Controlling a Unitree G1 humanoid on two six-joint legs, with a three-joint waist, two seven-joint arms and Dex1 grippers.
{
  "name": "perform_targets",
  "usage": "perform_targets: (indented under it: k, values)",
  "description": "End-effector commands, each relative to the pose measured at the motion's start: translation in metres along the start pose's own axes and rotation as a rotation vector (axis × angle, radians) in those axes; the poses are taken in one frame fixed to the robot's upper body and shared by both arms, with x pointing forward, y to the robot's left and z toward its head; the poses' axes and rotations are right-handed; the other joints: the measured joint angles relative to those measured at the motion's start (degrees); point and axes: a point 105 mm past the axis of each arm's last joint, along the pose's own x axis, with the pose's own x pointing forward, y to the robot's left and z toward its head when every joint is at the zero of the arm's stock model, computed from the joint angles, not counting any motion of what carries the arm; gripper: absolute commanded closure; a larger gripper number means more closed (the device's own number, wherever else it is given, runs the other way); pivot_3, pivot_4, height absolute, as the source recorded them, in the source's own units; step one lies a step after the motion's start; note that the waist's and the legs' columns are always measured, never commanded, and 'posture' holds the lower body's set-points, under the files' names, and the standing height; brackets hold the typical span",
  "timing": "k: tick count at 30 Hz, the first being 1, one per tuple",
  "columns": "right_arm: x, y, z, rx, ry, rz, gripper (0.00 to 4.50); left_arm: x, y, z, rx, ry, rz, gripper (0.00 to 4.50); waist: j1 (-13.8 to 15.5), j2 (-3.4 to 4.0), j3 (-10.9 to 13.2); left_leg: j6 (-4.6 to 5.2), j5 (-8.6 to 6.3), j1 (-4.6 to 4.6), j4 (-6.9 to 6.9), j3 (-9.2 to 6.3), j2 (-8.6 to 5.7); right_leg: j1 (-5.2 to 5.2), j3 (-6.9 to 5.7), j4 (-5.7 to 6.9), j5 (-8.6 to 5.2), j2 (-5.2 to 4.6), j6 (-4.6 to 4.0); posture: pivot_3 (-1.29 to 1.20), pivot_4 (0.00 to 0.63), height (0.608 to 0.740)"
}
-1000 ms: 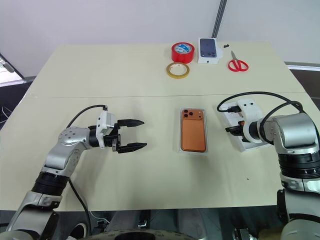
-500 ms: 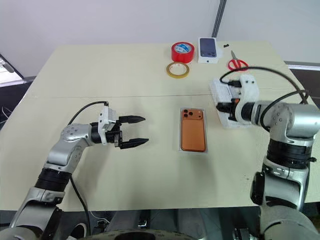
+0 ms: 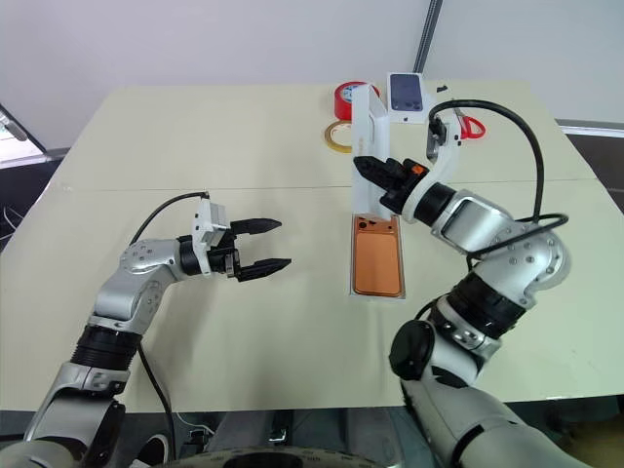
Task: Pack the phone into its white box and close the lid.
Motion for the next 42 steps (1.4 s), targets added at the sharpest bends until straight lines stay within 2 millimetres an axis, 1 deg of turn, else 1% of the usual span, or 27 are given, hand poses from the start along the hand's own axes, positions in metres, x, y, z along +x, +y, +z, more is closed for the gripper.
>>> perform_targets:
  k: [1, 3, 6, 9, 12, 14, 15, 17, 20, 23, 26, 29, 33, 37, 39, 40, 42]
  values:
    - [-0.01, 0.029, -0.019, -0.019, 0.021, 0.15, 4.43, -0.005, 0.001, 0.013, 0.015, -0.041, 0.025, 0.21, 0.1, 0.0, 0.0, 0.0, 0.0, 0.0, 0.0, -0.01, 0.0, 0.0, 0.0, 0.0, 0.0, 0.0, 0.0, 0.0, 0.15, 0.74]
    - [-0.013, 0.037, -0.023, -0.015, 0.034, 0.192, 4.43, -0.005, 0.001, 0.013, 0.009, -0.043, 0.029, 0.21, -0.1, 0.02, 0.01, 0.01, -0.01, -0.02, -0.02, 0.0, -0.02, 0.01, 0.0, -0.04, 0.0, -0.04, 0.0, 0.0, 0.15, 0.74]
    - [-0.023, 0.043, -0.03, -0.034, 0.086, 0.207, 4.43, -0.005, 0.002, 0.013, 0.005, -0.044, 0.037, 0.21, -0.28, 0.02, 0.02, 0.02, -0.01, -0.03, 0.01, 0.04, -0.03, 0.01, 0.01, -0.06, 0.0, -0.06, 0.0, 0.0, 0.15, 0.74]
    - [-0.028, 0.052, -0.036, 0.039, 0.113, 0.219, 4.43, -0.004, 0.003, 0.014, -0.002, -0.05, 0.044, 0.21, -0.32, 0.02, 0.02, 0.02, -0.01, -0.01, -0.01, 0.03, -0.02, 0.01, 0.0, -0.06, 0.0, -0.05, 0.0, 0.0, 0.15, 0.74]
    - [-0.032, 0.063, -0.046, 0.057, 0.164, 0.246, 4.43, -0.003, 0.003, 0.015, -0.006, -0.055, 0.048, 0.21, -0.52, 0.02, 0.03, 0.04, 0.0, -0.03, 0.0, 0.05, -0.02, 0.01, 0.0, -0.09, 0.0, -0.04, 0.0, 0.0, 0.15, 0.74]
    - [-0.037, 0.057, -0.054, 0.029, 0.218, 0.191, 4.43, -0.003, 0.003, 0.015, -0.008, -0.056, 0.049, 0.21, -0.4, 0.01, 0.03, 0.04, 0.0, -0.03, 0.02, 0.05, 0.01, 0.04, 0.0, -0.11, -0.01, 0.02, 0.0, 0.0, 0.15, 0.74]
    - [-0.04, 0.057, -0.058, 0.023, 0.24, 0.19, 4.43, -0.003, 0.003, 0.015, -0.009, -0.057, 0.05, 0.21, -0.27, 0.01, 0.03, 0.04, 0.0, -0.02, 0.03, 0.04, 0.01, 0.07, 0.0, -0.11, -0.01, 0.03, 0.01, 0.0, 0.15, 0.74]
    - [-0.041, 0.055, -0.062, 0.041, 0.243, 0.174, 4.43, -0.003, 0.002, 0.015, -0.012, -0.058, 0.051, 0.21, -0.11, -0.03, 0.04, 0.07, -0.01, -0.02, 0.04, 0.04, 0.01, 0.11, 0.0, -0.16, -0.01, 0.04, 0.01, 0.0, 0.15, 0.74]
    - [-0.035, 0.047, -0.062, 0.099, 0.216, 0.132, 4.43, -0.003, 0.001, 0.016, -0.016, -0.066, 0.048, 0.21, -0.2, -0.03, 0.04, 0.07, -0.02, -0.02, 0.05, 0.04, 0.01, 0.12, 0.0, -0.17, -0.01, 0.04, 0.01, 0.0, 0.15, 0.74]
    - [-0.028, 0.035, -0.064, 0.177, 0.193, 0.075, 4.43, -0.004, -0.001, 0.018, -0.007, -0.07, 0.044, 0.21, -0.18, -0.03, 0.04, 0.07, -0.02, -0.01, 0.04, 0.03, 0.05, 0.12, 0.0, -0.17, -0.01, 0.05, 0.01, 0.0, 0.15, 0.74]
    - [-0.022, 0.037, -0.066, 0.217, 0.176, 0.091, 4.43, -0.004, -0.002, 0.019, -0.005, -0.069, 0.043, 0.21, -0.06, -0.04, 0.04, 0.07, -0.02, -0.01, 0.04, 0.03, 0.04, 0.12, 0.0, -0.18, -0.01, 0.05, 0.01, 0.0, 0.15, 0.74]
    - [-0.016, 0.034, -0.069, 0.295, 0.139, 0.075, 4.43, -0.005, -0.003, 0.02, -0.002, -0.064, 0.038, 0.21, -0.09, -0.03, 0.04, 0.07, -0.02, -0.01, 0.04, 0.03, 0.06, 0.12, 0.0, -0.18, -0.01, 0.05, 0.01, 0.0, 0.15, 0.74]
    - [-0.018, 0.021, -0.084, 0.383, 0.15, 0.013, 4.43, -0.003, -0.007, 0.02, -0.003, -0.075, 0.037, 0.21, 0.07, -0.04, 0.04, 0.07, -0.02, -0.02, 0.04, 0.02, 0.06, 0.13, 0.0, -0.2, -0.01, 0.04, 0.01, 0.0, 0.15, 0.74]
    - [-0.019, 0.009, -0.091, 0.425, 0.17, -0.024, 4.43, 0.008, -0.018, 0.012, -0.033, -0.072, 0.011, 0.21, 0.02, -0.04, 0.04, 0.08, -0.02, -0.04, 0.04, 0.03, 0.06, 0.15, 0.0, -0.26, -0.01, 0.02, 0.01, 0.0, 0.15, 0.74]
    - [-0.02, 0.005, -0.092, 0.425, 0.182, -0.033, 4.5, 0.014, -0.023, 0.009, -0.077, -0.079, -0.013, 0.71, -0.02, -0.03, 0.04, 0.08, -0.02, -0.03, 0.04, 0.02, 0.06, 0.15, 0.0, -0.26, -0.01, 0.03, 0.01, 0.0, 0.15, 0.74]
    - [-0.021, 0.002, -0.092, 0.428, 0.184, -0.043, 4.5, 0.017, -0.025, 0.008, -0.073, -0.077, -0.013, 1.0, -0.01, -0.03, 0.04, 0.08, -0.02, -0.02, 0.03, 0.02, 0.06, 0.15, 0.0, -0.25, -0.01, 0.03, 0.01, 0.0, 0.15, 0.74]
    - [-0.022, -0.005, -0.09, 0.44, 0.176, -0.061, 4.5, 0.025, -0.028, 0.003, -0.059, -0.072, -0.016, 1.99, -0.01, -0.03, 0.04, 0.08, -0.02, -0.03, 0.04, 0.03, 0.06, 0.15, 0.0, -0.25, -0.01, 0.03, 0.01, 0.0, 0.15, 0.74]
